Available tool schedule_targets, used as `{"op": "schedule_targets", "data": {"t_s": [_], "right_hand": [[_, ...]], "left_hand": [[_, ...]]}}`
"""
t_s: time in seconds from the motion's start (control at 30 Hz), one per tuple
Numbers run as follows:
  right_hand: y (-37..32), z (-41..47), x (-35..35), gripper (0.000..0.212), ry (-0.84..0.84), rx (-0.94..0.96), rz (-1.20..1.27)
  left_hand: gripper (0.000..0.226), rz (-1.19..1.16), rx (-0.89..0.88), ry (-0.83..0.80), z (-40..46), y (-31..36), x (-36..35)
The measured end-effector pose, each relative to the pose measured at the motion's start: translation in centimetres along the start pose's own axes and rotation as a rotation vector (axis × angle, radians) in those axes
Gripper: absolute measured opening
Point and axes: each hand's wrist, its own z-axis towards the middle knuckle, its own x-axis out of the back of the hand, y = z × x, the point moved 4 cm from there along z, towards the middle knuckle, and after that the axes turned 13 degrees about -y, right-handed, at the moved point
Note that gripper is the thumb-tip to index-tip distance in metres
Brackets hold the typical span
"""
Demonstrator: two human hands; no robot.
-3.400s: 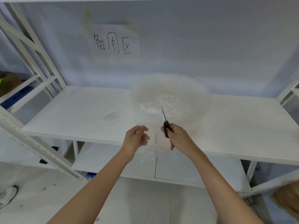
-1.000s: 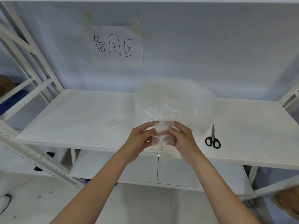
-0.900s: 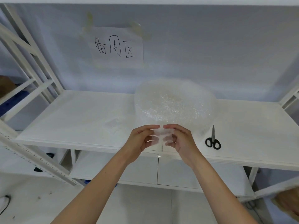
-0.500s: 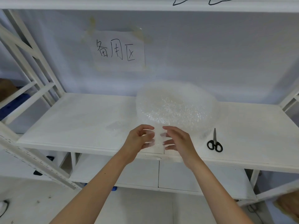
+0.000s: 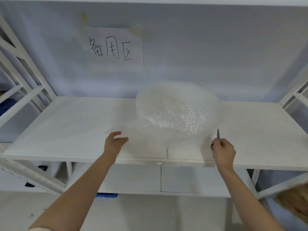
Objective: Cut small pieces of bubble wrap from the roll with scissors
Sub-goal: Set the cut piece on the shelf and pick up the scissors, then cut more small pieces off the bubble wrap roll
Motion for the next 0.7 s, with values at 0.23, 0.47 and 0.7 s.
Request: {"op": "schedule_targets", "data": {"t_s": [0.23, 0.47, 0.7], "right_hand": [[4.4, 3.0, 1.6, 0.037, -0.028, -0.148, -0.520], [5.2, 4.0, 1.7, 0.040, 0.000, -0.188, -0.635], [5.3, 4.9, 1.9, 0.049, -0.013, -0.216, -0.734]], "left_hand": [[0.027, 0.140, 0.046, 0.199, 3.3, -1.1, 3.1], [0.037, 0.101, 0.006, 0.302, 4.4, -0.1, 3.9], [0.038, 0.356, 0.149, 0.325, 4.2, -0.3, 3.4]]}}
